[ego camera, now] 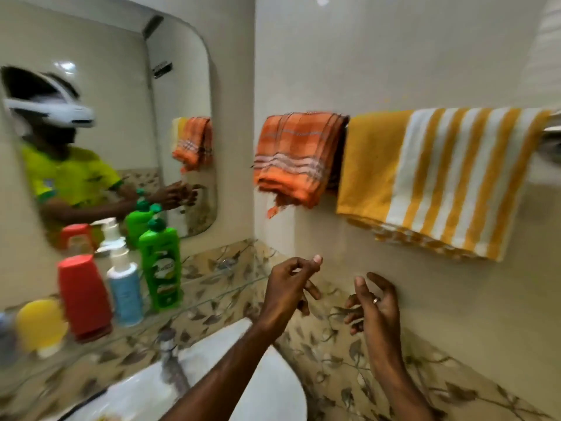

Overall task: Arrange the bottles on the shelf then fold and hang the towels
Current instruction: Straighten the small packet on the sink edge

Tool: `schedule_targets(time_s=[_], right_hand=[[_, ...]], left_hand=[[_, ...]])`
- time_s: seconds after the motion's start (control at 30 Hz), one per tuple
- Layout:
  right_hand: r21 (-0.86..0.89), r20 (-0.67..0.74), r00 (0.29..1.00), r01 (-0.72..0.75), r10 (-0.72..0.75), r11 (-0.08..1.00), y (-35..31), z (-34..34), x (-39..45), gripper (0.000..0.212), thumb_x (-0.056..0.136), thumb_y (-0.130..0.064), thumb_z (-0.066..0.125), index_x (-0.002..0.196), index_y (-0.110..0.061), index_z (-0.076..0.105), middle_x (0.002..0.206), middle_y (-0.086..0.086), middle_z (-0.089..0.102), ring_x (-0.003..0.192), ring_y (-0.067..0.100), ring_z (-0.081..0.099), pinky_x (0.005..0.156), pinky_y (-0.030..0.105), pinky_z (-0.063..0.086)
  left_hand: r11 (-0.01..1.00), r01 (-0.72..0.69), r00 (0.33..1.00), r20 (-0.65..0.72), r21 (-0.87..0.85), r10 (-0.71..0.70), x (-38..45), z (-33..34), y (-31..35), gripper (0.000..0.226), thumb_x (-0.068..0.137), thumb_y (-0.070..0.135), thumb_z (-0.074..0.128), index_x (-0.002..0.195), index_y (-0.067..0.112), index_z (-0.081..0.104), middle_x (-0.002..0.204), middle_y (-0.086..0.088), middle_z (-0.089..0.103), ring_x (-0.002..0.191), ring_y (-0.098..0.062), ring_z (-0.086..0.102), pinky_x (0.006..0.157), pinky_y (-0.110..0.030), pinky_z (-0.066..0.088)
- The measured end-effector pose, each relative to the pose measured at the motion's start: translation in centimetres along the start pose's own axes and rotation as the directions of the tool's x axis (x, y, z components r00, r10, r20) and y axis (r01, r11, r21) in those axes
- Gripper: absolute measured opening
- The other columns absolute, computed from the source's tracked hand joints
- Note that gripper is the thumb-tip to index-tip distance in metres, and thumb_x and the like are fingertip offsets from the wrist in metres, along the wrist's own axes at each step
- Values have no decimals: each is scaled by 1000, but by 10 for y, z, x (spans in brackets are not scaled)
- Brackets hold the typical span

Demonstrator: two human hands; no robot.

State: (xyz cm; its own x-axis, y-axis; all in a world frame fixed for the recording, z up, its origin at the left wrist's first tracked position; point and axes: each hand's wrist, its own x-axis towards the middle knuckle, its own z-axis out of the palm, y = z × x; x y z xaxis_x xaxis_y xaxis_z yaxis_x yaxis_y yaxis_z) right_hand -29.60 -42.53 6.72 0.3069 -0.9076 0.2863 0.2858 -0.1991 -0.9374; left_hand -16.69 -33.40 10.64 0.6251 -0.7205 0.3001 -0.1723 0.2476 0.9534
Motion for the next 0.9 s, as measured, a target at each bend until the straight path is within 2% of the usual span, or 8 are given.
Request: schedule_targets(time_s=[0.17, 0.3, 0.4, 0.47, 0.53, 0.67, 0.77, 0.9], right_hand=[[-110, 314, 929, -169, 196, 979, 70, 65, -27, 17, 97, -35, 63, 108, -23, 62, 66, 8, 65, 52, 21, 55, 44, 25, 39], [-230, 598, 734, -229, 323, 946, 122, 123, -70, 7, 98, -29, 64, 101, -23, 66, 67, 9, 65, 50, 19, 56, 45, 27, 36], [-351, 734, 563, -164, 379, 922, 149, 161, -113, 5, 97, -18, 62, 98, -18, 68, 73, 9, 68, 54, 18, 59, 46, 27, 39], [-396, 791, 483, -65, 376, 916, 169, 184, -144, 9, 94, -12, 65, 92, -20, 70, 80, 3, 71, 66, 15, 63, 57, 26, 50], [-410, 848, 406, 96, 340, 907, 193, 206, -171, 9, 91, -16, 69, 93, -24, 73, 96, -2, 72, 88, 15, 68, 83, 33, 55], [-385, 922, 203, 577, 330, 721, 227, 244, -211, 31, 96, -33, 60, 126, -24, 65, 146, 1, 51, 136, 23, 44, 108, 42, 42], [-275, 926, 94, 834, 366, 479, 246, 269, -231, 41, 99, -31, 52, 138, -19, 55, 167, 8, 18, 152, 30, 15, 114, 51, 29], [-228, 903, 90, 929, 421, 292, 275, 296, -245, 39, 97, -21, 51, 134, -10, 56, 170, 11, -1, 156, 34, -3, 118, 59, 19]], left_hand=[[986, 131, 958, -270, 104, -99, -38, -78, -37, 39, 92, 46, 65, 91, 8, 74, 64, -18, 69, 37, -19, 49, 42, -27, 43], [962, 244, 860, -485, 124, -155, -84, -148, -62, 31, 94, 43, 63, 88, 14, 74, 61, -8, 69, 41, -18, 51, 41, -25, 40], [937, 328, 764, -616, 117, -190, -123, -197, -78, 36, 94, 40, 64, 88, 6, 72, 58, -11, 66, 36, -14, 50, 39, -23, 37], [921, 376, 698, -685, 103, -209, -150, -225, -90, 37, 95, 39, 65, 89, 3, 70, 59, -15, 64, 32, -12, 48, 37, -21, 35], [905, 418, 630, -743, 79, -226, -176, -252, -101, 36, 94, 37, 66, 88, 1, 69, 59, -18, 62, 31, -13, 45, 35, -20, 34], [823, 557, 532, -809, 112, -250, -222, -303, -133, 29, 90, 34, 71, 82, 6, 69, 63, -14, 67, 36, -21, 47, 42, -25, 39], [614, 750, 460, -861, 245, -218, -247, -345, -164, 24, 80, 44, 66, 80, 20, 72, 76, 0, 75, 61, -22, 68, 63, -36, 57], [383, 845, 491, -825, 373, -280, -260, -387, -203, 54, 72, 55, 39, 90, 17, 72, 89, -4, 75, 87, -28, 70, 78, -39, 56]])
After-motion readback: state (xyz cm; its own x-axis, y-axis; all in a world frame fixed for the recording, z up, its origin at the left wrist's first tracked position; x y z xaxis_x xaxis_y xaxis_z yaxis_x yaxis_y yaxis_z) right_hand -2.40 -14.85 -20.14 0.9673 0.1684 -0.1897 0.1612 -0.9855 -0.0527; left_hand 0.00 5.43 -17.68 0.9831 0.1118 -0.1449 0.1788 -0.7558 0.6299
